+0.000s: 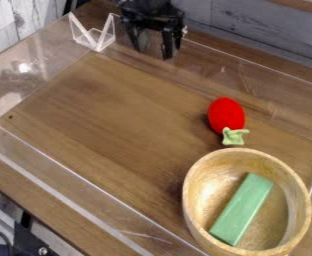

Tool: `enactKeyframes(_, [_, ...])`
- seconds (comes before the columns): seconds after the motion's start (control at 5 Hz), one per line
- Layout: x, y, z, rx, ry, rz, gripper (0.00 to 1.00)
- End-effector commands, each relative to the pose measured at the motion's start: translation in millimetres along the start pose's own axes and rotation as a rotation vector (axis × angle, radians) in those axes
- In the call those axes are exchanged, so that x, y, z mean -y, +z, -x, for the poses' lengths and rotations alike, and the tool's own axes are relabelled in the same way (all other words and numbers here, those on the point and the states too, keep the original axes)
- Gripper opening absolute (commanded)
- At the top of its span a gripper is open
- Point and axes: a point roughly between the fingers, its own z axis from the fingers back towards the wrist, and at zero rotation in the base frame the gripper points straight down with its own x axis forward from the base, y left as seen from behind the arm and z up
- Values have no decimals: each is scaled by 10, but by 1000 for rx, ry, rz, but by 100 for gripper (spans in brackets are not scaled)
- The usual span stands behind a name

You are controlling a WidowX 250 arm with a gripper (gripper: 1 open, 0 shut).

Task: Remove the green block from the brown bowl and put it on the table

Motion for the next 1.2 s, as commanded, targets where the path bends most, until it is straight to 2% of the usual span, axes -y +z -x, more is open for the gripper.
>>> enactKeyframes(0.0, [24, 158, -112, 70, 28, -23, 100])
enactKeyframes(0.2, [55, 146, -72, 78, 72, -30, 0])
enactKeyframes(0.4, [67, 163, 10, 75, 57, -20, 0])
enactKeyframes(0.6, [170, 253, 274, 60, 56, -5, 0])
enactKeyframes(0.8, [383, 244, 366, 60, 112, -21, 100])
enactKeyframes(1.0, [718, 290, 422, 64, 171, -31, 100])
